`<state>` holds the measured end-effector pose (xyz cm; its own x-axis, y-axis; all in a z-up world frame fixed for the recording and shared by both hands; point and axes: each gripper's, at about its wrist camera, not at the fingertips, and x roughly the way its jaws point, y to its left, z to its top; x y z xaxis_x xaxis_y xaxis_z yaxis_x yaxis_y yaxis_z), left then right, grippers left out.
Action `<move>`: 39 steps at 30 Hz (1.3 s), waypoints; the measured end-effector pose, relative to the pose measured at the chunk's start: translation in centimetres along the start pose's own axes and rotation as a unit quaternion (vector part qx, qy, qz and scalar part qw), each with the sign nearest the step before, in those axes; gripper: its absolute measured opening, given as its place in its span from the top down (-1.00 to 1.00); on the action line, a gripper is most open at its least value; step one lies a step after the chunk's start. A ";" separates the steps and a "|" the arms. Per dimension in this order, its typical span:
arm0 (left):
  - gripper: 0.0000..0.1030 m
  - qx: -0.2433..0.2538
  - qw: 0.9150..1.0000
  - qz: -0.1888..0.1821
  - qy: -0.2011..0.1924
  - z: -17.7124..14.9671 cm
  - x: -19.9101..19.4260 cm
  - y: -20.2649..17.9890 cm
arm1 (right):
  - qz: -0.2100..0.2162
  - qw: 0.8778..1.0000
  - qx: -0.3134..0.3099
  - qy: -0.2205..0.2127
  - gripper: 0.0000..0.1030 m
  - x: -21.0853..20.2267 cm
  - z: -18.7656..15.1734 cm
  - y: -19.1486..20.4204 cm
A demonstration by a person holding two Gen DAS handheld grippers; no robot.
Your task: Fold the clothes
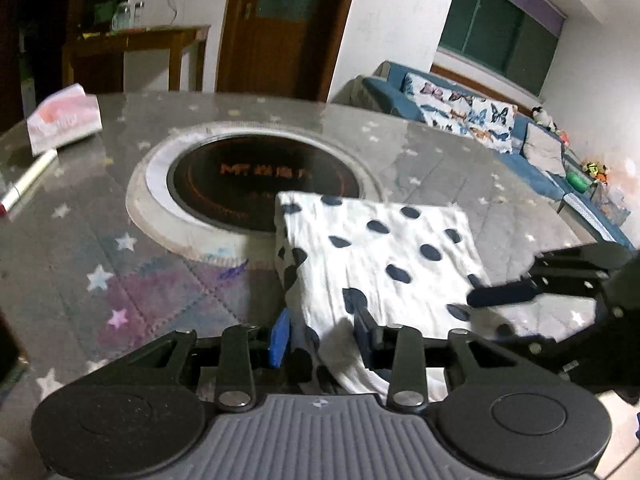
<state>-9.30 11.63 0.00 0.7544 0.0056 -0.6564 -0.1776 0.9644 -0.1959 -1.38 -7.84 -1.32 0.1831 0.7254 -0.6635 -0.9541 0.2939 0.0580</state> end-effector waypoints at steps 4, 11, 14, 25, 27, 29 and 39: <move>0.15 0.008 1.000 -0.010 0.000 -1.1 -2.8 -0.8 | -0.006 1.000 0.005 -0.005 0.05 0.0 0.1 -0.5; 0.15 -0.004 0.997 -0.061 0.051 -4.9 -6.0 -1.8 | -0.024 1.000 -0.012 0.002 0.04 0.8 0.0 -0.6; 0.17 -0.017 0.993 -0.080 0.084 -6.4 -5.5 -2.2 | -0.039 0.999 -0.011 0.001 0.03 1.1 0.5 -1.3; 0.50 -0.064 0.991 -0.089 0.080 -6.1 -2.6 -1.5 | -0.119 0.990 0.073 -0.007 0.03 3.6 2.9 -9.2; 0.55 -0.070 0.991 -0.087 0.077 -6.0 -2.6 -0.9 | -0.119 0.989 0.093 0.003 0.03 4.4 3.0 -10.8; 0.55 -0.076 0.992 -0.077 0.071 -5.8 -2.7 -0.2 | -0.116 0.987 0.113 0.014 0.03 5.2 2.9 -12.2; 0.54 -0.077 0.996 -0.012 0.036 -2.5 -0.6 3.8 | -0.116 0.983 0.136 0.049 0.23 2.9 -0.4 -12.4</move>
<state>-12.00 14.61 -2.23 0.7130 -0.0411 -0.6999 -0.2598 0.9117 -0.3182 10.84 -9.60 -4.28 0.3507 0.5599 -0.7507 -0.7887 0.6088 0.0856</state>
